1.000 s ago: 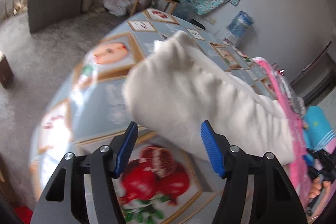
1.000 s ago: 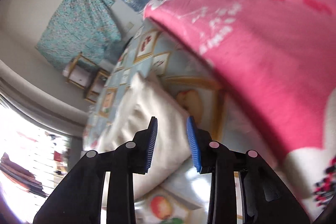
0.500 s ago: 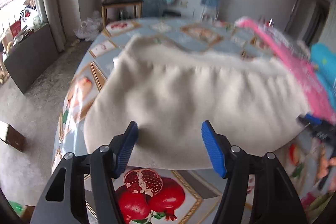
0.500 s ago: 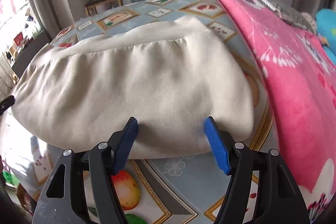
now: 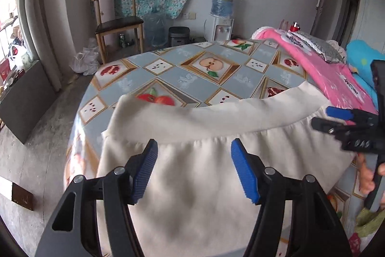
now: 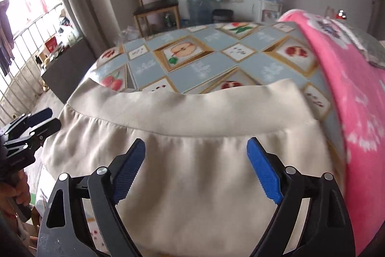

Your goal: Fold large clothes

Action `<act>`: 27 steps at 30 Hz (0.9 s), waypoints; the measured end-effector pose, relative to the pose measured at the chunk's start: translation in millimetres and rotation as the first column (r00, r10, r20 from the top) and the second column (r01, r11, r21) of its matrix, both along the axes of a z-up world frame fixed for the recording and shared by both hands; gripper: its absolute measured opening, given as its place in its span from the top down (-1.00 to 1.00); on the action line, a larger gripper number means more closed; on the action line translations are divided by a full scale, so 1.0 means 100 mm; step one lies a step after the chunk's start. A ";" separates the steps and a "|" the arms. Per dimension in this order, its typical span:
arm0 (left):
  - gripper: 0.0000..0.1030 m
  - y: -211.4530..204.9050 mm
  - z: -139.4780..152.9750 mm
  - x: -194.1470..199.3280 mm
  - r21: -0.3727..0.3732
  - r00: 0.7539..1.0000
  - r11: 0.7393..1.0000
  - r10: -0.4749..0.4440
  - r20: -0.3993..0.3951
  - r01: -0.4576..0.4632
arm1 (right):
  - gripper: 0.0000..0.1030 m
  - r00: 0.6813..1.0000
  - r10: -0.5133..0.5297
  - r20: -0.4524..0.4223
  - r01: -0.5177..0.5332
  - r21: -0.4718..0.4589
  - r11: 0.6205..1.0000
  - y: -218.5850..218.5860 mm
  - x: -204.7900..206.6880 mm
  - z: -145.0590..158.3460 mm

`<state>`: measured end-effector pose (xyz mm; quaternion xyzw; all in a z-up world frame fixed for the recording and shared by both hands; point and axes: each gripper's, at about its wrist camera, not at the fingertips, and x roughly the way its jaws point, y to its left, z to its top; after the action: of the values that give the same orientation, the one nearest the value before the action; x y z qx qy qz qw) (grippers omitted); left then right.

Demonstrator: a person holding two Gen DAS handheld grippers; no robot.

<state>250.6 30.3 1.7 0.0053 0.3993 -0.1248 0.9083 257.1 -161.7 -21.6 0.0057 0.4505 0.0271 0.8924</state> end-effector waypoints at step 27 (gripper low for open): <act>-0.74 -0.18 0.26 -1.16 -0.066 0.996 0.994 -0.082 0.045 0.085 | -0.77 0.992 -0.073 0.101 0.071 0.023 0.997 0.09 -1.49 0.50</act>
<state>134.4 12.0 27.6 -0.0065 0.3750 -0.1759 0.9101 107.9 -152.7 28.0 0.0292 0.4038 -0.0004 0.9144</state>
